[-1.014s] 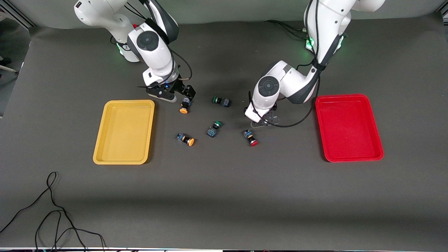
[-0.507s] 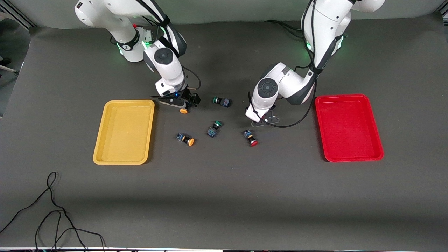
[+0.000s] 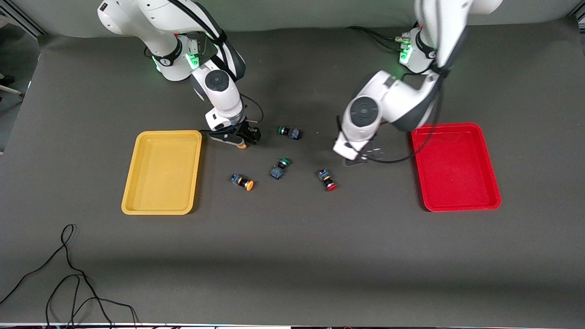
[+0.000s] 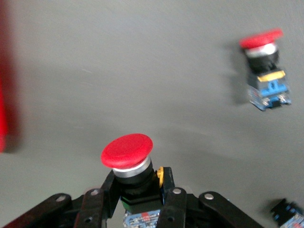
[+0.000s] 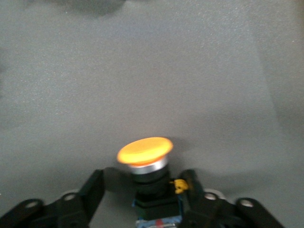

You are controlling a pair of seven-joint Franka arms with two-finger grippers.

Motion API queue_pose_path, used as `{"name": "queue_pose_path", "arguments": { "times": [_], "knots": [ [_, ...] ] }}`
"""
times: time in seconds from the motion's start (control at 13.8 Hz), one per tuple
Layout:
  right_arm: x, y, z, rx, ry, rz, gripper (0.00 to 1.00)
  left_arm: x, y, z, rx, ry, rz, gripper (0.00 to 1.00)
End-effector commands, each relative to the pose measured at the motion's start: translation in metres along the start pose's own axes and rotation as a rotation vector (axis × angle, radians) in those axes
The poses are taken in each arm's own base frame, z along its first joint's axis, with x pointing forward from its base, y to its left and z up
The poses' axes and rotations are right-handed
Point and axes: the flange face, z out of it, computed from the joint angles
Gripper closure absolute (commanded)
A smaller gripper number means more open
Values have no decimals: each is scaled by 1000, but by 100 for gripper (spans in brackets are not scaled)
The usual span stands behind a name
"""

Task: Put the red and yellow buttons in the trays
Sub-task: 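Carry the yellow button to the yellow tray while the left carries red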

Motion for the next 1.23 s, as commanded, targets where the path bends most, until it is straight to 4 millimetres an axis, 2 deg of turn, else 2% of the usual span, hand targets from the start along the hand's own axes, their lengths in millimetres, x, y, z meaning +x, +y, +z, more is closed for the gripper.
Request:
{"name": "queue_pose_path", "arguments": {
  "times": [0.0, 0.07, 0.14, 0.22, 0.29, 0.36, 0.51, 0.72, 0.87, 0.94, 1.01, 1.09, 1.16],
  "knots": [
    [10, 3, -11, -13, -1, -34, 94, 35, -97, -44, 25, -47, 110, 100],
    [11, 4, -11, -15, -1, -37, 98, 61, -145, -48, 14, -68, 154, 100],
    [12, 3, -15, -9, 1, -43, 98, 80, -186, -43, 2, -82, 191, 100],
    [15, 0, -25, -1, 2, -40, 98, 93, -222, -29, 12, -83, 223, 100],
    [23, 1, -39, -17, -13, -46, 98, 100, -247, -13, 28, -48, 246, 100],
    [40, 0, -61, -28, -25, -54, 98, 100, -268, 8, 37, -25, 242, 100],
    [72, 1, -108, -50, -62, -84, 98, 89, -276, 44, 28, -11, 241, 100],
    [137, 8, -173, -97, -129, -163, 98, 72, -285, 88, 0, 22, 239, 100],
    [170, 21, -197, -99, -140, -213, 98, 69, -291, 106, -16, 28, 227, 100],
    [184, 35, -200, -92, -138, -236, 98, 69, -292, 109, -17, 20, 225, 100],
    [203, 57, -202, -87, -137, -265, 98, 68, -290, 110, -16, 16, 228, 96],
    [223, 84, -202, -83, -138, -307, 98, 69, -290, 114, -18, 5, 225, 14],
    [243, 111, -203, -80, -134, -345, 98, 70, -290, 115, -18, 1, 223, 0]
  ]
}}
